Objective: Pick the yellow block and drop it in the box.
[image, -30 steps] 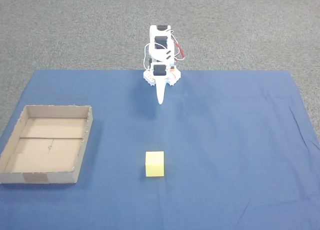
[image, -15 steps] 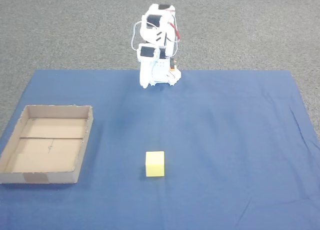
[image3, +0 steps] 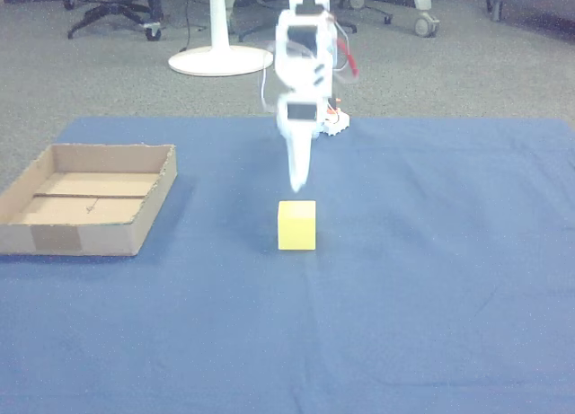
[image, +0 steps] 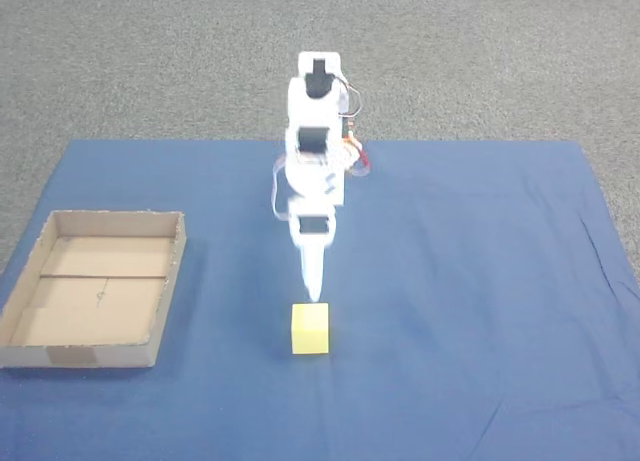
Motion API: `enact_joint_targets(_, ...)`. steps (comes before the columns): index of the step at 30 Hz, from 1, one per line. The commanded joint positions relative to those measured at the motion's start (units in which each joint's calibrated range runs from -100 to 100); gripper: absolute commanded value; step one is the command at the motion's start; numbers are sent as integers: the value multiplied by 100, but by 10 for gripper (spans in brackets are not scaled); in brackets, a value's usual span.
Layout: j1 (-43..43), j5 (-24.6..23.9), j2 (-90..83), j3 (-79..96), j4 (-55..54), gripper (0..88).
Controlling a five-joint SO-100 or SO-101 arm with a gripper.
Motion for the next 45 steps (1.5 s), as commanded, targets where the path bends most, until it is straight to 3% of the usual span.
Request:
enact_joint_targets(1,12,-49,469,-654,-331,377)
enact_joint_targets(17,91,93,1347,-1170,-554,359)
enact_joint_targets(26,75,127,1473,-1279,-422,232)
enact_joint_targets(32,83,112,1364,-1197,-405,202)
enact_joint_targets(38,67,73,249,-1025,-141,198)
enact_joint_targets(45,154,20,-2976,-283,628,197)
